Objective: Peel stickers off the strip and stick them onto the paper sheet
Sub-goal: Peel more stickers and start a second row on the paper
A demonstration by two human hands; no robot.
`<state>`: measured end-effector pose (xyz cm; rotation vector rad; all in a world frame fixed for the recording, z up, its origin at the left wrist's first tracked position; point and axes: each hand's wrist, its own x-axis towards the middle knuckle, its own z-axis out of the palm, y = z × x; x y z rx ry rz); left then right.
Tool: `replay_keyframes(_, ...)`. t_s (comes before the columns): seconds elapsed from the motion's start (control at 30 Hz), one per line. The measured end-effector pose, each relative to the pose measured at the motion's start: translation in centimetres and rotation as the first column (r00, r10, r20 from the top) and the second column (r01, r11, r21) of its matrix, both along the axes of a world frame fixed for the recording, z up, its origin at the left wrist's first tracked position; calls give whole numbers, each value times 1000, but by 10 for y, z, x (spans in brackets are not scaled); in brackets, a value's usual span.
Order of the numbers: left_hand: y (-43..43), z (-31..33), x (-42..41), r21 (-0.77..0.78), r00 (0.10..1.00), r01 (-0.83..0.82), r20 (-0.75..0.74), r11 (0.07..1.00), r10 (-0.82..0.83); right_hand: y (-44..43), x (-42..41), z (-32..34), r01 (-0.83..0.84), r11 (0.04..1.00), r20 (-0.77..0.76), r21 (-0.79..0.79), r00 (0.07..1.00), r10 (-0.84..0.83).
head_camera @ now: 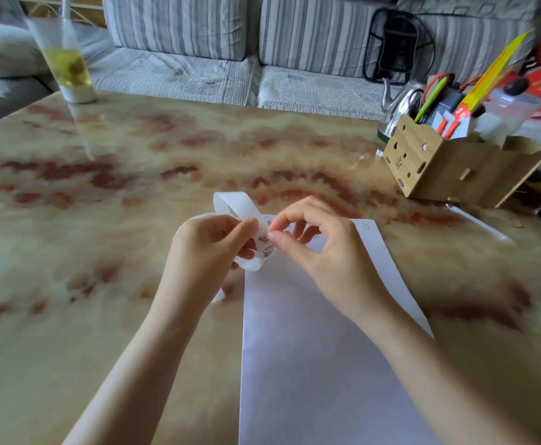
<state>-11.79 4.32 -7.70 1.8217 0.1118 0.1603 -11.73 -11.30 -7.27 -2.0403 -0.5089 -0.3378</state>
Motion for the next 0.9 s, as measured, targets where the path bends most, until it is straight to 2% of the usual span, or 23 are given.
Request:
replay_keyframes(0.13, 1, -1, 0, 42, 1000, -25, -8, 999, 26, -15, 8, 12, 42, 969, -193, 245, 981, 6)
replay_keyframes(0.2, 2, -1, 1, 46, 999, -30, -11, 999, 30, -31, 16, 16, 109, 948, -251, 300, 967, -32)
replay_keyframes(0.37, 0, -1, 0, 71, 1000, -20, 17, 997, 19, -89, 39, 5, 299, 937, -409, 180, 889, -206)
replay_keyframes(0.5, 0, -2, 1, 76, 1000, -16, 19, 997, 14, -121, 48, -12, 435, 895, -480, 98, 809, -341)
replay_keyframes(0.73, -2, -3, 0, 97, 1000, -11, 4, 995, 10, -130, 53, -25, 467, 883, -467, 50, 792, -393)
replay_keyframes(0.9, -1, -3, 1, 129, 1000, -23, 5, 991, 22, -129, 57, -30, 453, 891, -413, 30, 818, -401)
